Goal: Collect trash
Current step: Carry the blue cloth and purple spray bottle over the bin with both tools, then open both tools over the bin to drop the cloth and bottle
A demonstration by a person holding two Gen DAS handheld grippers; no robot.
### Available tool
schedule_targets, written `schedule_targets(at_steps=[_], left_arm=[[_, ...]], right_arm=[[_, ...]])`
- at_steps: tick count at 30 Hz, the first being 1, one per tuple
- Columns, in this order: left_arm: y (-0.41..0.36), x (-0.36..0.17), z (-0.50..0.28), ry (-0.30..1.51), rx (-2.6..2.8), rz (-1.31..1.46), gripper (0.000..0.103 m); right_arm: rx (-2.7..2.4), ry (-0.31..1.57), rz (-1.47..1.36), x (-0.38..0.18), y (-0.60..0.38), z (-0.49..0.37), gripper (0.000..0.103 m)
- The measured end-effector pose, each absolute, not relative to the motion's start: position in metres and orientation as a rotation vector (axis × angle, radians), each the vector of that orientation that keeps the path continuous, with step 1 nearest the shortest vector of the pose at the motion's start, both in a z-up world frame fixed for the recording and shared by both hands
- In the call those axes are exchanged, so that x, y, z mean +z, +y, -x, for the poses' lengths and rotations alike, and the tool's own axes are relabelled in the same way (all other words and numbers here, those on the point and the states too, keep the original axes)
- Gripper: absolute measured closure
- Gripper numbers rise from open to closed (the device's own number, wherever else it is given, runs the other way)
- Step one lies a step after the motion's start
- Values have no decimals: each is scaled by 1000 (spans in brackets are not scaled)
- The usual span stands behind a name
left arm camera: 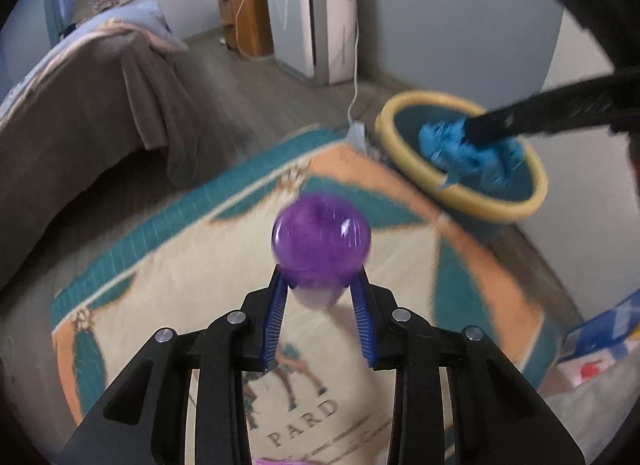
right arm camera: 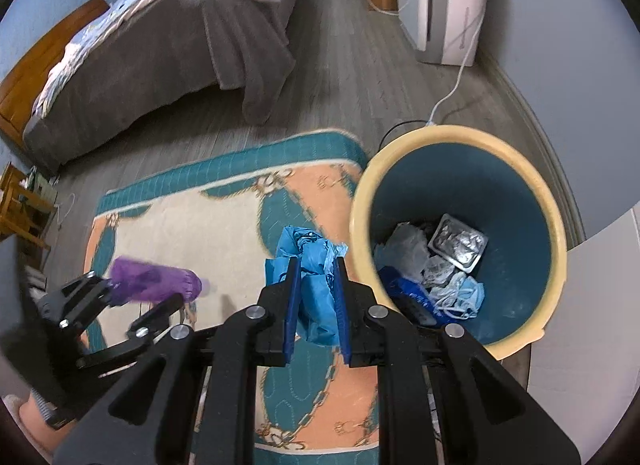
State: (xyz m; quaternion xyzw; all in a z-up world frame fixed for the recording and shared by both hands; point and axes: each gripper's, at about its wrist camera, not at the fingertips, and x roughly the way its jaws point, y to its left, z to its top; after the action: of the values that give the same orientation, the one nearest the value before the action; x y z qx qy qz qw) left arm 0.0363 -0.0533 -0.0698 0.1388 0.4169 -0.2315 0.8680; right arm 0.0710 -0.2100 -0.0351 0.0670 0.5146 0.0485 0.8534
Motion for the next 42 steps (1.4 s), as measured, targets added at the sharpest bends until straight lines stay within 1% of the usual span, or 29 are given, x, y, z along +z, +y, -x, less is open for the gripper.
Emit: schedule_targets(at_steps=[7,14,20,27,39,40,41,42], left_arm=[[-84,-48,-37,861,-522,-290,70],[-128,-44,-58,887,-576,-310,70],[-175,-51,-78,926,-631,-317,70],[-208,-51,-92,912,-656,-284,69],[-216,-65,-99,929,-637,-300,69],[-215,-65,-99,926,-630,-301,65],[-212,-63,-99,917,-625,-297,58],[-209,-61,-99,907,-621,-290,53]], right_arm=[[3,1023,-212,-29,-261,-75,87],[-143,1014,-353,-45,-328,-73,87],[-221,1025,-445,-63,-362,-70,87],[-225,1024,-468,-66,-367,-69,87],[-214,1030,-441,-67,-361,-72,86],[-213,1027,-435,-67,-360,-73,85],[-214,1027,-431,-67,-359,-74,82],[-216,1028,-424,-67,-358,-74,73]])
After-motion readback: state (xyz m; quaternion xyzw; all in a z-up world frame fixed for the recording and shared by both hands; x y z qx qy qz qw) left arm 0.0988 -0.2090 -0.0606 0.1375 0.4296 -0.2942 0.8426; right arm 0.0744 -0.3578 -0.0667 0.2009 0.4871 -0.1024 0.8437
